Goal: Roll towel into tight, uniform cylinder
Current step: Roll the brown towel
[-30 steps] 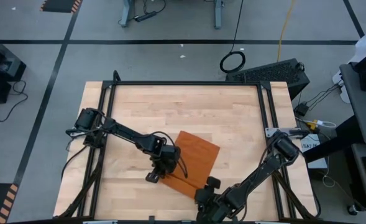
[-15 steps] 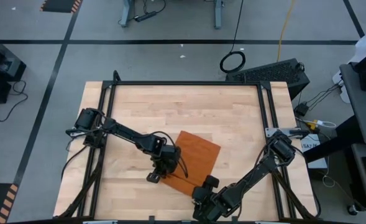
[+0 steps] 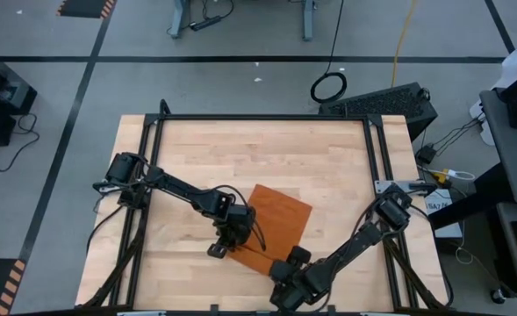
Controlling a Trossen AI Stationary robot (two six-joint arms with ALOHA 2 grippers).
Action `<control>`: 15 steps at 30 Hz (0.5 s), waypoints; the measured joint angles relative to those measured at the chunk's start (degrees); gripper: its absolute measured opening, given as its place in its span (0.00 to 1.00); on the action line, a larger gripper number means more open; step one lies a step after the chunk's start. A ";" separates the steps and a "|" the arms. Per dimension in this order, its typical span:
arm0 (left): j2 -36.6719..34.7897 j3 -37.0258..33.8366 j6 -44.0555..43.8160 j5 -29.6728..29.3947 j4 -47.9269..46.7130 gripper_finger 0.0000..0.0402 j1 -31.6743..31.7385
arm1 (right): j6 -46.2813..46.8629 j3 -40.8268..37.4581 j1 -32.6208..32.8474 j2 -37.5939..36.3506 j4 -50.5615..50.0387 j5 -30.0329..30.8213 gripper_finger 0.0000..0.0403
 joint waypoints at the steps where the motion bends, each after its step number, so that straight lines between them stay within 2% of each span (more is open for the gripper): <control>1: 0.00 0.00 0.01 -0.01 0.02 0.01 0.00 | 0.41 0.00 -0.10 0.31 0.01 -1.04 0.68; 5: -0.01 0.00 -0.17 -0.33 0.20 0.01 -0.02 | 2.58 0.13 -0.68 0.80 -0.22 -2.94 0.60; 8: -0.07 0.00 -3.64 -4.53 0.45 0.04 -0.07 | 2.67 0.13 -0.72 0.80 -0.02 -3.45 0.48; 10: -0.07 0.04 -4.92 -7.27 0.48 0.09 -0.07 | 2.67 0.13 -0.69 0.80 0.14 -3.77 0.39; 15: -1.79 0.04 -4.39 -8.22 -1.34 0.31 -0.46 | 2.76 0.13 -0.65 0.86 0.82 -4.30 0.13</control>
